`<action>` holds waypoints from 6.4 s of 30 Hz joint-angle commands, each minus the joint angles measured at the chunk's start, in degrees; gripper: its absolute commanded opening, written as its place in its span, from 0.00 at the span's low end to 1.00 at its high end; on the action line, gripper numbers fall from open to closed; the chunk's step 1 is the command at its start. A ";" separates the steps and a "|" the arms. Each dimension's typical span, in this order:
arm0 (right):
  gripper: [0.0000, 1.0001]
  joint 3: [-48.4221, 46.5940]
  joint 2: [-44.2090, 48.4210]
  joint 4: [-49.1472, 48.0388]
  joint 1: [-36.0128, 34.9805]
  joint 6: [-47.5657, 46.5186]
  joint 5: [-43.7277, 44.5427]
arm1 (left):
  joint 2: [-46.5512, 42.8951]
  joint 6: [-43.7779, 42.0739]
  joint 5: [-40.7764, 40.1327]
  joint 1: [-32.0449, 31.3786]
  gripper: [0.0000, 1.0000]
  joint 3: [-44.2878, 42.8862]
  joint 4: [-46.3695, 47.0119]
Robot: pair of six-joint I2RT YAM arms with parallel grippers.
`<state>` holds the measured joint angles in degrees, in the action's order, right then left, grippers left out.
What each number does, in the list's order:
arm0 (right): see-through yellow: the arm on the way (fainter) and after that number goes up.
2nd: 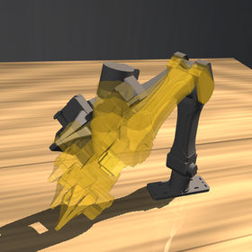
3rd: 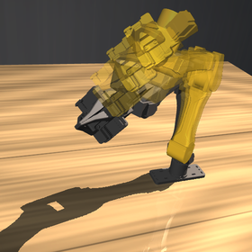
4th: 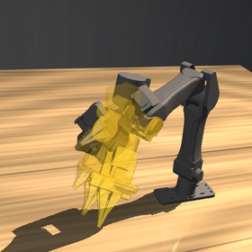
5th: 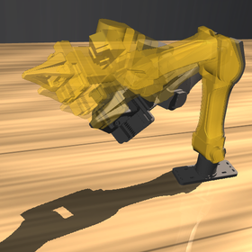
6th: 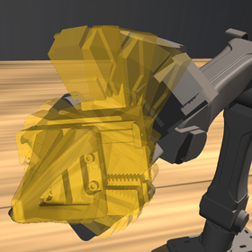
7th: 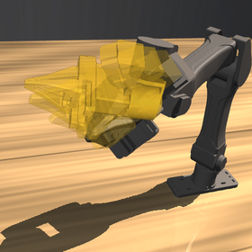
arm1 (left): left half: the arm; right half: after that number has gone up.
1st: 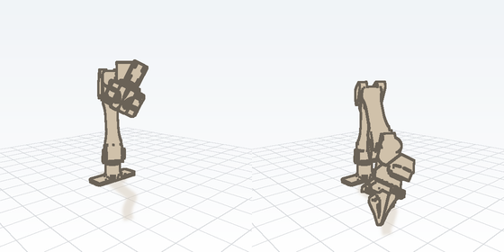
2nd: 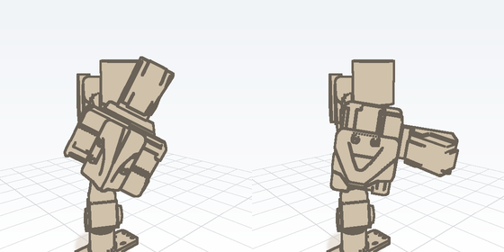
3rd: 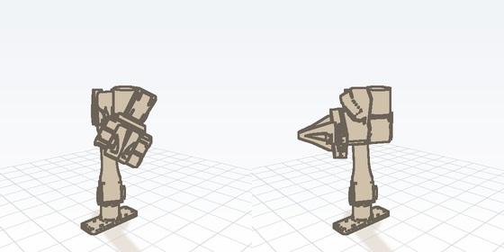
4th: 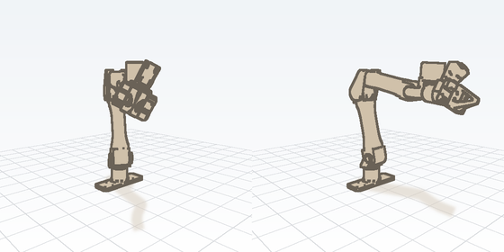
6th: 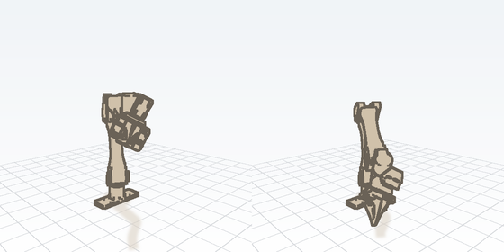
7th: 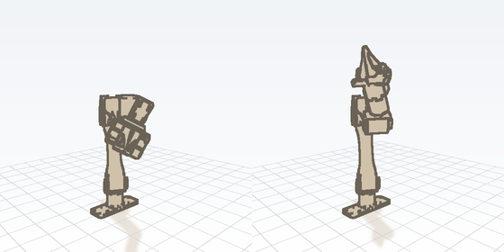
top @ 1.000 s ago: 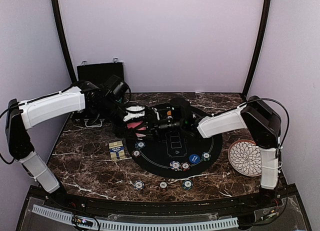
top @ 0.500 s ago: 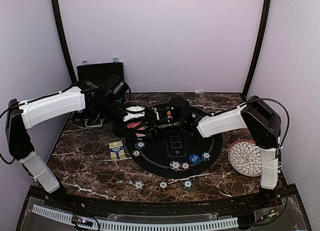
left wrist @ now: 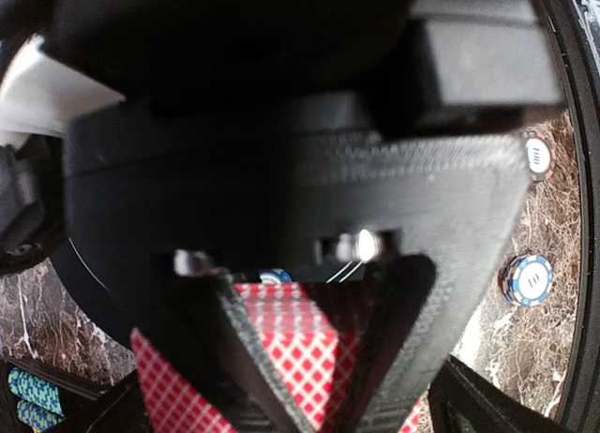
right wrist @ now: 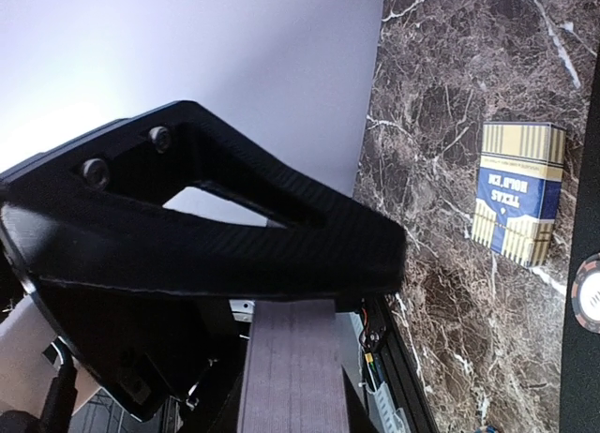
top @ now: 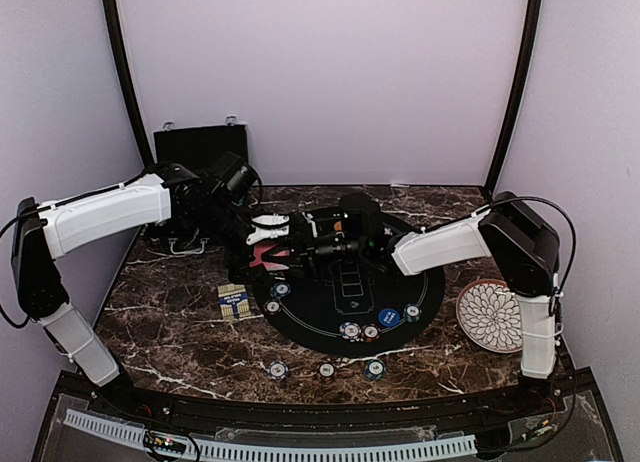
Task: Distribute texas hold em gaming equipment
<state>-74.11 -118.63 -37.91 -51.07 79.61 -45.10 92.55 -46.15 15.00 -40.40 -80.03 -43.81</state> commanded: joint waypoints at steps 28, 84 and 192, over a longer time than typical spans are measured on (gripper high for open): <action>0.13 0.34 -0.07 -0.69 0.09 -2.26 -0.75 | -0.04 -1.36 -1.72 -0.06 0.28 -0.37 0.28; 0.45 -1.06 7.45 22.79 2.10 -14.93 4.78 | -3.01 1.66 -4.26 -0.09 0.14 3.76 2.88; 0.00 -10.68 -7.51 24.38 10.80 -18.19 2.91 | -5.96 2.86 -4.83 2.41 0.03 6.48 -0.57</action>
<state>-80.03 -123.13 -15.97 -39.11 63.68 -44.12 89.86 -43.92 9.02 -38.39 -73.97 -43.51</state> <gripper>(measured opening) 0.003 0.680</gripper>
